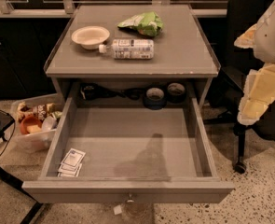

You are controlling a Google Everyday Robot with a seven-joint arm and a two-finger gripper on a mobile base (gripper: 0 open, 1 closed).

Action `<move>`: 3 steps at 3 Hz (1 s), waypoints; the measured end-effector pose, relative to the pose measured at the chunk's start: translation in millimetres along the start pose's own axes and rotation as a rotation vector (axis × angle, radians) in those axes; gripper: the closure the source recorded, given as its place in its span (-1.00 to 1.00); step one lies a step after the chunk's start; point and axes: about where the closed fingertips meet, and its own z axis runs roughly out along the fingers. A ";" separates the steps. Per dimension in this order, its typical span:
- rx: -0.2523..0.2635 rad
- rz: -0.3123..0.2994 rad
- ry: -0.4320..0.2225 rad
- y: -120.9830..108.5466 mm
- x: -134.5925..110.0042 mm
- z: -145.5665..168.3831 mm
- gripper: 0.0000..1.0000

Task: Place blue plastic bottle into top drawer

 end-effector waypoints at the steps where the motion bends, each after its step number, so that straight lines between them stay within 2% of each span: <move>1: 0.000 0.000 0.000 -0.1 0.0 0.0 -1.00; 2: 0.017 0.029 -0.028 -6.5 -1.9 -2.9 -1.00; 3: 0.044 0.125 -0.151 -40.8 -28.0 12.3 -1.00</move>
Offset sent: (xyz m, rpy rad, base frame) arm 0.0122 -0.0026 0.0050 0.0682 -0.0206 -0.0525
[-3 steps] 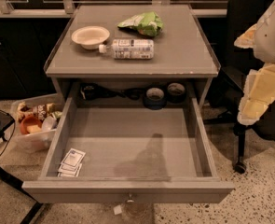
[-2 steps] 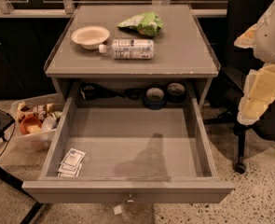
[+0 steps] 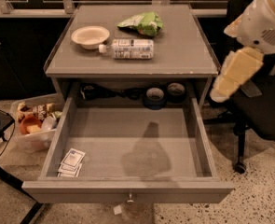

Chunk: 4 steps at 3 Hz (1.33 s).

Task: Place blue plastic bottle into top drawer

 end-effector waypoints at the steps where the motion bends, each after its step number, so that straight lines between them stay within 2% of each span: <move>1: 0.030 0.121 -0.156 -43.7 -55.9 44.4 -1.00; 2: 0.102 0.241 -0.238 -89.0 -105.1 89.6 -1.00; 3: 0.146 0.314 -0.301 -102.8 -122.3 85.0 -1.00; 4: 0.148 0.319 -0.301 -102.6 -122.5 84.5 -1.00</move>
Offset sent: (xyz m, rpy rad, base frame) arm 0.2502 0.1166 -0.0228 0.4625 -0.2076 -0.5262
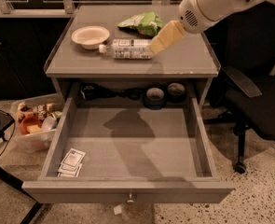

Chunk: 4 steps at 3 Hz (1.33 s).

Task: Place blue plastic bottle into top drawer

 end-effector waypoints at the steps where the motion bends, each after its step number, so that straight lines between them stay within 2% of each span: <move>1: -0.016 0.045 -0.021 -6.7 1.6 26.5 -1.00; 2: -0.049 0.080 -0.077 -14.6 0.9 69.3 -1.00; 4: -0.124 0.104 -0.211 -36.7 -6.7 155.4 -1.00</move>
Offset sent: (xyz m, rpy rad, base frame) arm 0.0940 0.0286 -0.0799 0.2165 -0.0042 0.0005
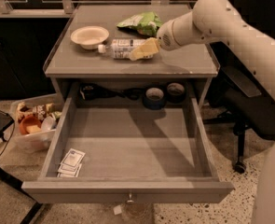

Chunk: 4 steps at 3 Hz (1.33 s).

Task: Place blue plastic bottle into top drawer

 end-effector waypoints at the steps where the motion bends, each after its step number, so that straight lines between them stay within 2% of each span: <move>1: -0.043 -0.001 -0.037 -10.0 2.3 31.6 -1.00; 2: -0.083 -0.013 -0.055 -14.1 1.0 57.3 -1.00; 3: -0.122 -0.022 -0.057 -12.5 0.7 77.7 -0.62; 4: -0.136 -0.031 -0.060 -11.3 1.7 83.3 -0.16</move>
Offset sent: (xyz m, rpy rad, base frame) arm 0.0666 0.0332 -0.0405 0.0839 -0.0207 0.1197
